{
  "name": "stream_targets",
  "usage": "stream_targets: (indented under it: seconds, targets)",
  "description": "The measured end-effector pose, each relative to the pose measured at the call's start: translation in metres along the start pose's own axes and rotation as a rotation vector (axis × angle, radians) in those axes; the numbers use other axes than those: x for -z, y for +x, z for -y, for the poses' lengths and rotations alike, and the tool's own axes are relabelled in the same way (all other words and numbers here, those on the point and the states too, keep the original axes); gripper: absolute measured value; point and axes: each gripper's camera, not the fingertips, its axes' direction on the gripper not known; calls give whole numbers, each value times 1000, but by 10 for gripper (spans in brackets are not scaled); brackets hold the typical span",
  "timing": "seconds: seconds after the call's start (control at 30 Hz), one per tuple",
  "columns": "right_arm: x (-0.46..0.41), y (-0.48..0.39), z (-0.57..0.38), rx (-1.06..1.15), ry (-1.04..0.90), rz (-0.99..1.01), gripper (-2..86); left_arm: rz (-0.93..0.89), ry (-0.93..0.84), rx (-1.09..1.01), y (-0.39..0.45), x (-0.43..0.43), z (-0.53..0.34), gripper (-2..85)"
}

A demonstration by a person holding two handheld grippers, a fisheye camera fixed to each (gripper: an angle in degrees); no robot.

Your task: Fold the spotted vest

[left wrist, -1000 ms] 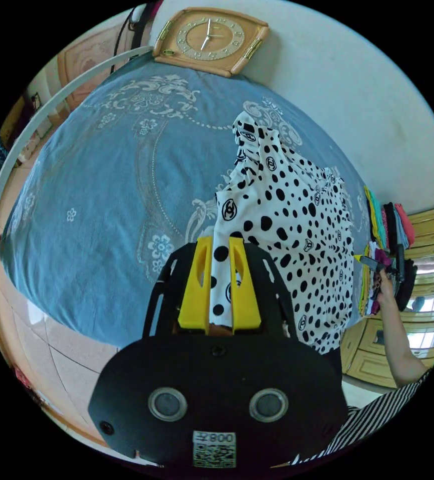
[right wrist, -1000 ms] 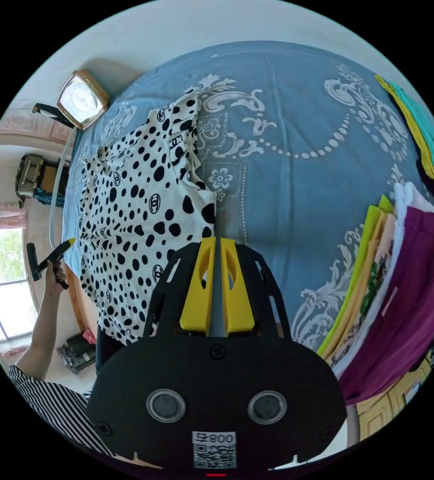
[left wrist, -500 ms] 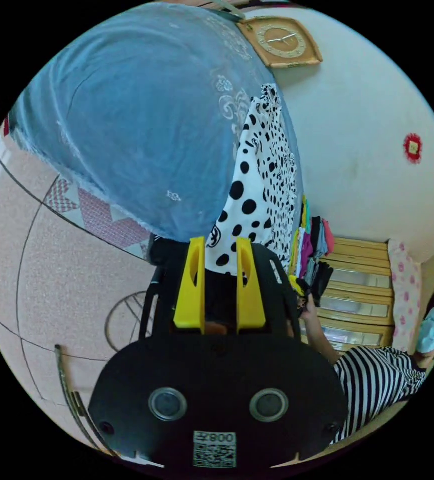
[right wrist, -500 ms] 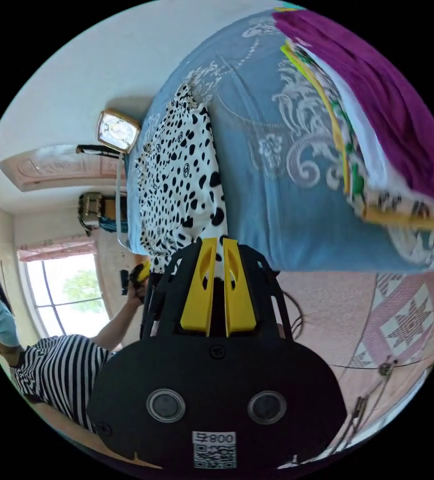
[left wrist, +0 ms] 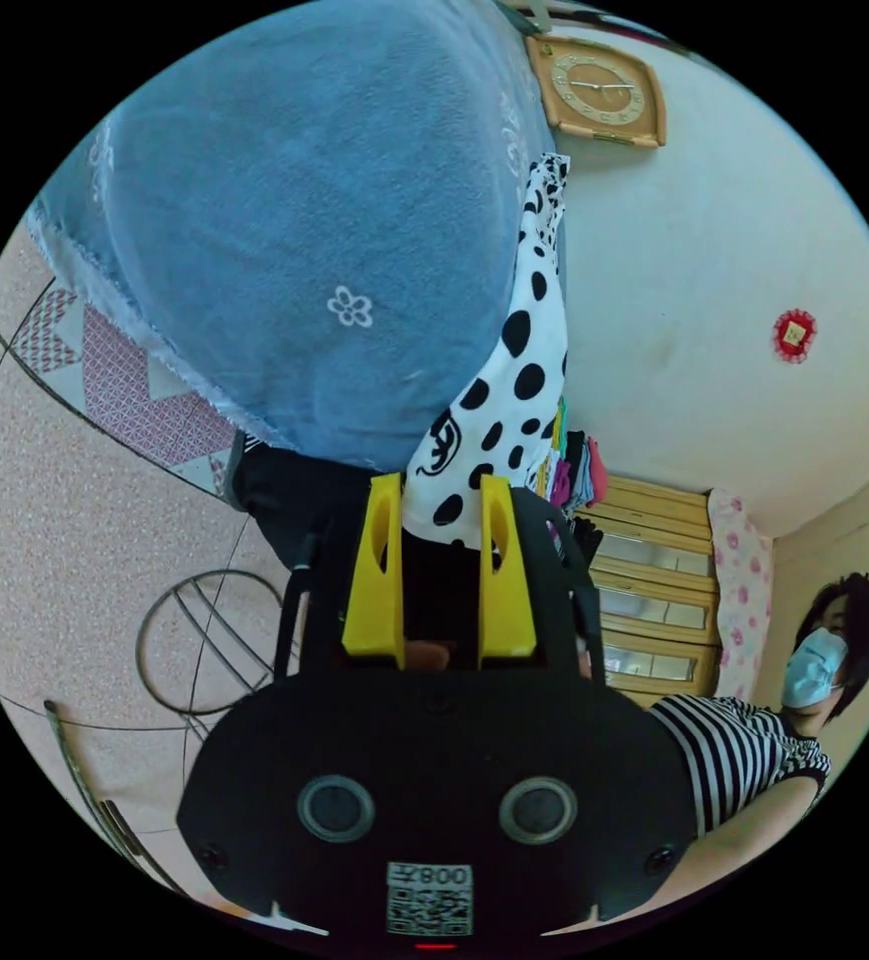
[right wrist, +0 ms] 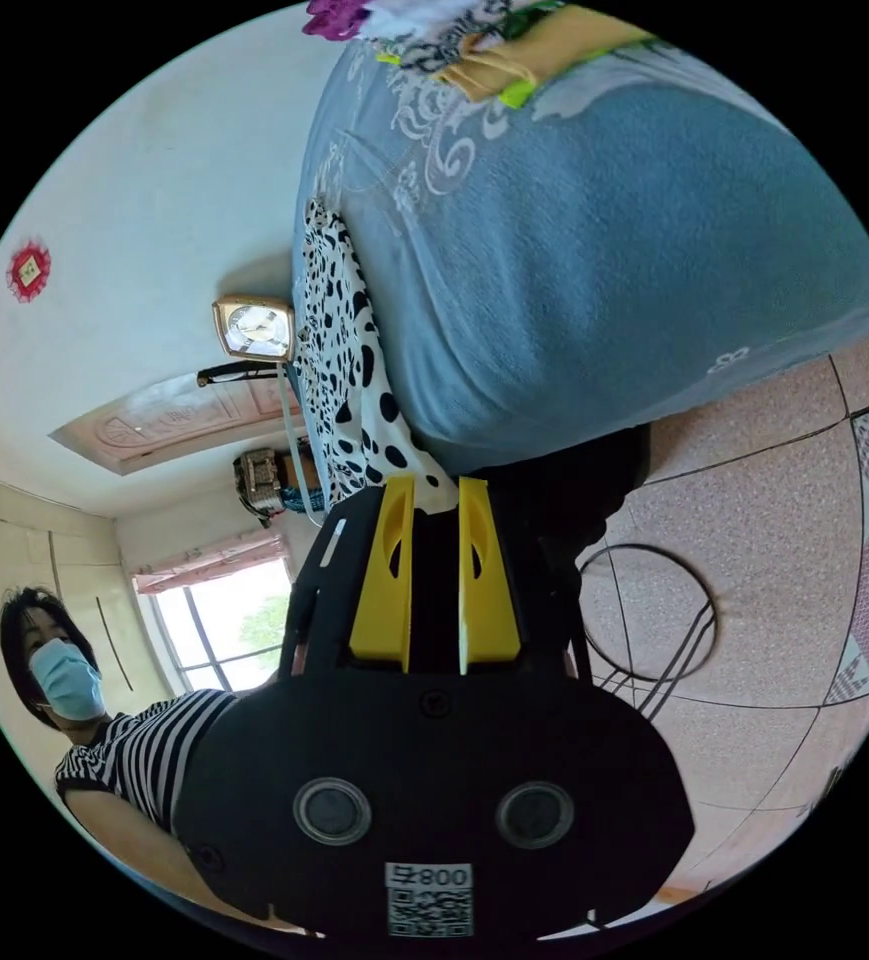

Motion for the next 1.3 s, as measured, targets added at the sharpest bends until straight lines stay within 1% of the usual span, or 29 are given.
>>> stream_targets:
  seconds: [0.1,0.17,0.27,0.33,0.53,0.83,1.1,1.3]
  targets:
    - [-3,17,-1,-17,1,13,74,-22,-12,-12,-2,0,-3,83]
    - [-3,28,-2,-23,11,60,68,-24,-17,-21,-2,3,-8,54]
    - [-2,40,-5,-2,0,135,36,-53,-2,-27,-1,12,-16,33]
    - [3,42,-12,25,-3,169,19,-71,9,-36,2,20,-22,28]
    - [41,28,-28,142,14,231,7,-123,47,-117,28,52,-44,21]
    - [67,-17,-34,339,5,247,4,-193,96,-237,77,80,-63,18]
    - [84,-19,-49,390,28,266,4,-220,92,-272,102,89,-84,18]
    - [95,-9,-63,402,15,230,4,-219,66,-275,114,93,-99,17]
